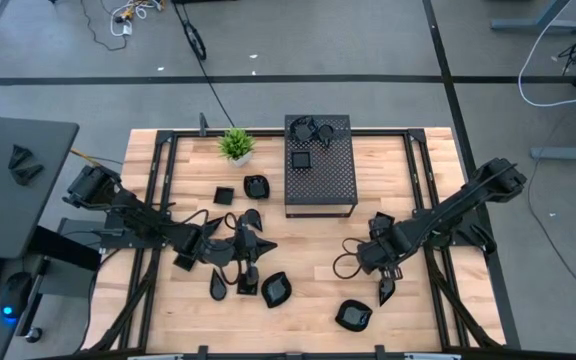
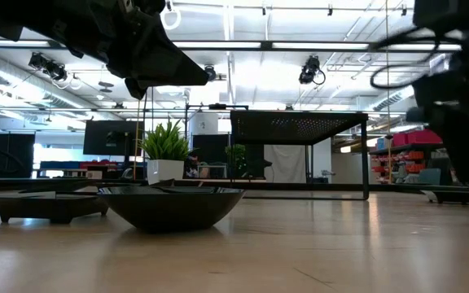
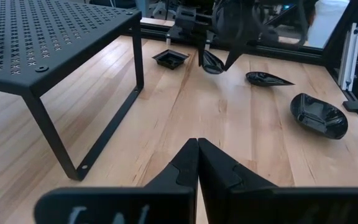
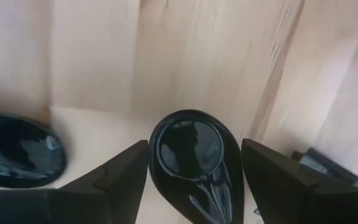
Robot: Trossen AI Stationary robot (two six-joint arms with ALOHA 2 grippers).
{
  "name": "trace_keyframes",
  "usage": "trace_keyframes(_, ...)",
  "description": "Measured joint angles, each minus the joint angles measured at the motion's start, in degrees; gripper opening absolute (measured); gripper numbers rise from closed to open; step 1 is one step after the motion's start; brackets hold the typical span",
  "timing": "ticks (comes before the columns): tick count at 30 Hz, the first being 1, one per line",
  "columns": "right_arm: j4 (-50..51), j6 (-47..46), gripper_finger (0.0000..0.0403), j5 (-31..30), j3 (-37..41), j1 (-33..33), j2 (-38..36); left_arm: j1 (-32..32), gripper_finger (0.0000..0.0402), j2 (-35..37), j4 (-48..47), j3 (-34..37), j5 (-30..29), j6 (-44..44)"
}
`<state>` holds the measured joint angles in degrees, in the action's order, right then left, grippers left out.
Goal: Pick & Place Mini shaped plates
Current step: Stack the drop shaped plate on top of the drop shaped plates on the shelf
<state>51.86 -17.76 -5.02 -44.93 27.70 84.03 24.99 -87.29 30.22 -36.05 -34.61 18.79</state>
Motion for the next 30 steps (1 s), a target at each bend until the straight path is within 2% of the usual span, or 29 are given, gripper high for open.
trace_keyframes(10, 6.8, -9.6, 0.0258, -0.1, -14.4, -0.6, 0.0, 0.0, 0.0014, 0.0, 0.0, 0.0, 0.0, 0.0)
trace_keyframes(15, 6.8, -14.8, 0.0259, -3.0, -22.4, -3.7, 0.0, 0.0, 0.0014, 0.0, 0.0, 0.0, 0.0, 0.0)
trace_keyframes(22, 4.1, -16.3, 0.0259, -8.9, -30.1, -12.3, 0.0, 0.0, 0.0014, 0.0, 0.0, 0.0, 0.0, 0.0)
trace_keyframes(30, -6.0, -17.7, 0.0259, -9.2, -31.1, -26.1, 0.0, 0.0, 0.0014, 0.0, 0.0, 0.0, 0.0, -0.1)
